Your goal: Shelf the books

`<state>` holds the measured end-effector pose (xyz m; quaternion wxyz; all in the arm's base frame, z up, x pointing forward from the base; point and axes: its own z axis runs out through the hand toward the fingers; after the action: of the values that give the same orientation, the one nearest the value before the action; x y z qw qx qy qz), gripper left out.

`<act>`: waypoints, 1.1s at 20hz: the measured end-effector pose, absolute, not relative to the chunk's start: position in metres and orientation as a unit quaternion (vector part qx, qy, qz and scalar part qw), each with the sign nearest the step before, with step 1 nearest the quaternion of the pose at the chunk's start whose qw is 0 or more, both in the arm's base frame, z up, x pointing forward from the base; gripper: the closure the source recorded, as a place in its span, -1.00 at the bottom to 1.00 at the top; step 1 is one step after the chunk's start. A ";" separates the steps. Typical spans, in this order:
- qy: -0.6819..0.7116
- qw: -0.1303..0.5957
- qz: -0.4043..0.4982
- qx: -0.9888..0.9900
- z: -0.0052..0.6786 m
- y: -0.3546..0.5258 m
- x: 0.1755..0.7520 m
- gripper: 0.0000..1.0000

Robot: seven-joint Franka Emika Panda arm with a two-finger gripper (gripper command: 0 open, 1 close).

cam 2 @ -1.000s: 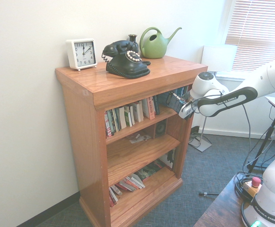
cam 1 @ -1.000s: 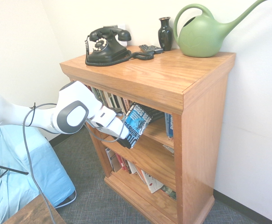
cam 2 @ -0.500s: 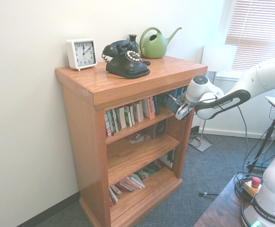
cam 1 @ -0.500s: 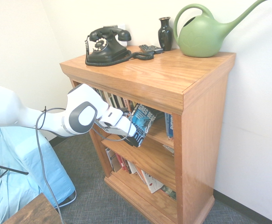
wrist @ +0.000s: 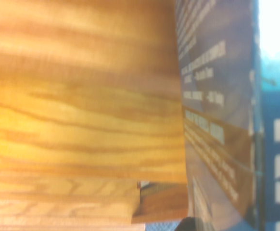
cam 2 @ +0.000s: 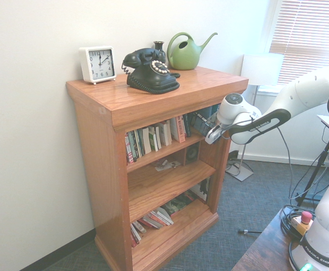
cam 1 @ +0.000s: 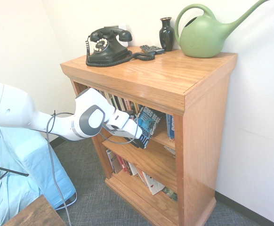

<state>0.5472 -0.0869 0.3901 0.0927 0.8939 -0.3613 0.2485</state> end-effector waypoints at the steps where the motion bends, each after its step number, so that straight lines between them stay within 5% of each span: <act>1: -0.359 0.092 0.250 0.894 0.390 -0.084 0.552 1.00; 22: -0.340 0.099 0.267 0.896 0.399 -0.061 0.592 1.00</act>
<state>0.5924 -0.0609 0.3995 0.0990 0.8961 -0.3402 0.2673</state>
